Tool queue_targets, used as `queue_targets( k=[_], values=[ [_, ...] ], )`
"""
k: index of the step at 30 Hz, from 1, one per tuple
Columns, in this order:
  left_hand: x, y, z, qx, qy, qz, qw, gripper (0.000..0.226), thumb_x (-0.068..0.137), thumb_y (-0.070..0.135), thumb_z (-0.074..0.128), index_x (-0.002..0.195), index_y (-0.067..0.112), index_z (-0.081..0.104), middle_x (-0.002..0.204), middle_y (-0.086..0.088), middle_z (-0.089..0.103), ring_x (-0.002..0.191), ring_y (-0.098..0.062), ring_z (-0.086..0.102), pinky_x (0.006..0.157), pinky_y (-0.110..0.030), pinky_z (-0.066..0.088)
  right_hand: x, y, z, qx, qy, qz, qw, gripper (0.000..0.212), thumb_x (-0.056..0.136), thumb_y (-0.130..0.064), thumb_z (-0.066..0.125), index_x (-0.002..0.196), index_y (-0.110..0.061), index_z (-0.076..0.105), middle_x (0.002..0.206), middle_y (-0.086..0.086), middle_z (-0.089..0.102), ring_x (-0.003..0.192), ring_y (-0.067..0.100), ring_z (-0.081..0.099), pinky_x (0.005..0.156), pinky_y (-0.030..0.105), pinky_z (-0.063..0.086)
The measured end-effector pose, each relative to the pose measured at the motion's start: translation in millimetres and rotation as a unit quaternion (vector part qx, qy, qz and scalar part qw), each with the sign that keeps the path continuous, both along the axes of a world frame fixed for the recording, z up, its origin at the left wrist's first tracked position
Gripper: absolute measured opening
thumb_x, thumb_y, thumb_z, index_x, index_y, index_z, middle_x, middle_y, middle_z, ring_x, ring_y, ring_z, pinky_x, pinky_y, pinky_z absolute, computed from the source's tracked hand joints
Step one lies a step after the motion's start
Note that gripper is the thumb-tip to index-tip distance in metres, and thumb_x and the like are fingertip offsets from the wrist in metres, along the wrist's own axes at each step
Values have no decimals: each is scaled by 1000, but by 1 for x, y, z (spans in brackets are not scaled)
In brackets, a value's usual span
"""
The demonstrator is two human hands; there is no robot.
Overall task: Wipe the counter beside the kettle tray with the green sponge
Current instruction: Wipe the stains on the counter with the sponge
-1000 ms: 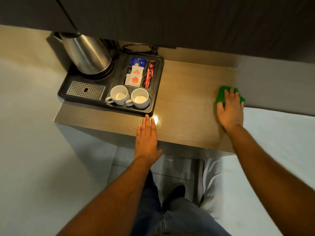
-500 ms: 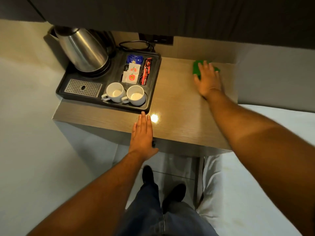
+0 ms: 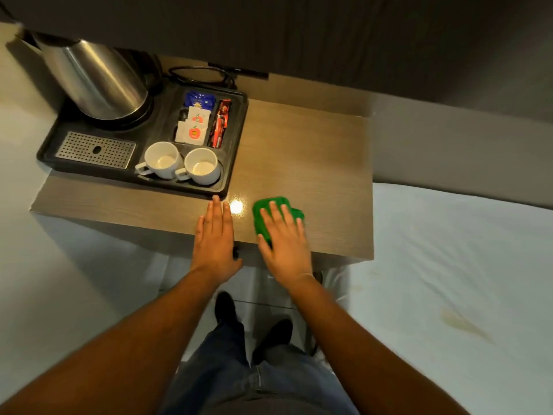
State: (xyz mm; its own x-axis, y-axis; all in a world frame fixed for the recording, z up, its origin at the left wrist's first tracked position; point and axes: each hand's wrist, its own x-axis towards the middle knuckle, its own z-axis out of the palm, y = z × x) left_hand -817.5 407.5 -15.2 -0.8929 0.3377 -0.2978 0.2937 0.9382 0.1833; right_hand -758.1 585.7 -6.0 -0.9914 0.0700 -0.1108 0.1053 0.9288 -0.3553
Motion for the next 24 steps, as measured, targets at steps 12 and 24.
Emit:
queue_targets(
  k=[12,24],
  values=[
    [-1,0,5,-24,-4,-7,1000,153,78,51,89,164,6,-30,177,-20,-30,166,-36,-24,137,-52,-5,-26,143,17,13,-12,-184,983,77,110,-67,32,173,-25,20,183,0,11,170,25,4,137,55,11],
    [-1,-4,4,-17,-20,-14,1000,149,79,47,86,164,5,-28,175,-21,-35,165,-37,-26,136,-51,-7,8,78,2,38,-59,124,990,124,82,-74,74,174,-29,4,183,-5,-5,168,20,-7,137,55,9]
  ],
)
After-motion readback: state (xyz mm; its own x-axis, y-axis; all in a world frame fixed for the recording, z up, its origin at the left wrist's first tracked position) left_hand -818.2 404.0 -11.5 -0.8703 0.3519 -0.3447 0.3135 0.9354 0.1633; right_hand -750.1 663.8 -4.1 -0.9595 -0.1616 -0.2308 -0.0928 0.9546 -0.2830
